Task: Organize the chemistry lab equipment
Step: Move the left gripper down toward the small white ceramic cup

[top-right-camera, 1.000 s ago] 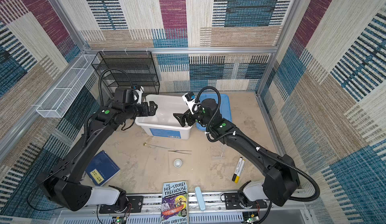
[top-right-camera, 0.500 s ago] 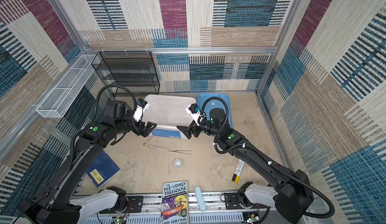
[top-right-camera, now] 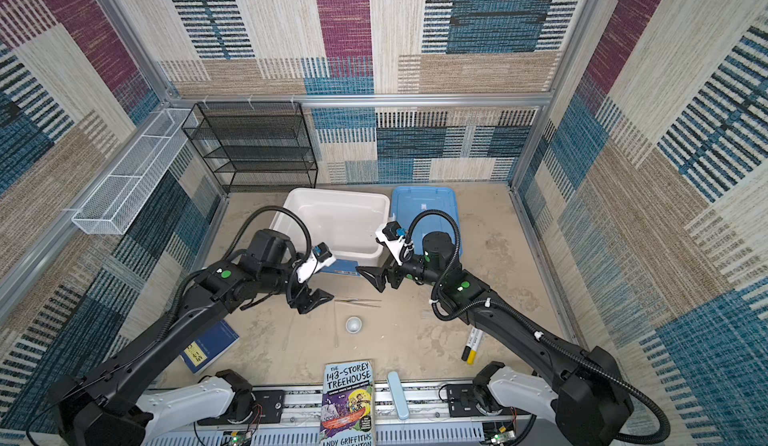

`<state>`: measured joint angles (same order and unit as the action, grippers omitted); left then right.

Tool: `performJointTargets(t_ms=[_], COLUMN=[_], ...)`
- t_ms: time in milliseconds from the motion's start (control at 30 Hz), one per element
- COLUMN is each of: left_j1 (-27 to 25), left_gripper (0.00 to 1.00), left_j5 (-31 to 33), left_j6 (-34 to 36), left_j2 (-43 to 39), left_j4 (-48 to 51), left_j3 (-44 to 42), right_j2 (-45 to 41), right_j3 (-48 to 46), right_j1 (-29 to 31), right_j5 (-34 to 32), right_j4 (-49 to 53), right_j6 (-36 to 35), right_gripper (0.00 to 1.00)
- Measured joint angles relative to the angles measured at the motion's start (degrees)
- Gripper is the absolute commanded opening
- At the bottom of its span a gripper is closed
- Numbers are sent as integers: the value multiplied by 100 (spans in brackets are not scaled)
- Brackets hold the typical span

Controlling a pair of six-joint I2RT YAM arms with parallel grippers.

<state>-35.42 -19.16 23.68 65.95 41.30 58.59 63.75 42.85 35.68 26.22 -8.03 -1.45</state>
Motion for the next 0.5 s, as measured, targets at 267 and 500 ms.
performJointTargets(t_ms=[267, 500], left_j1=[-1062, -1543], left_gripper=[88, 86], left_j5=[546, 1003], left_j6=[-901, -2393], left_j2=[494, 1445], left_j4=[-717, -1165], left_j3=[-629, -605], right_j2=[-400, -542], right_j3=[-791, -879], right_j1=[0, -13], right_j5=[-225, -702], right_j4=[-31, 455], right_j6=[616, 914], right_gripper=[96, 94])
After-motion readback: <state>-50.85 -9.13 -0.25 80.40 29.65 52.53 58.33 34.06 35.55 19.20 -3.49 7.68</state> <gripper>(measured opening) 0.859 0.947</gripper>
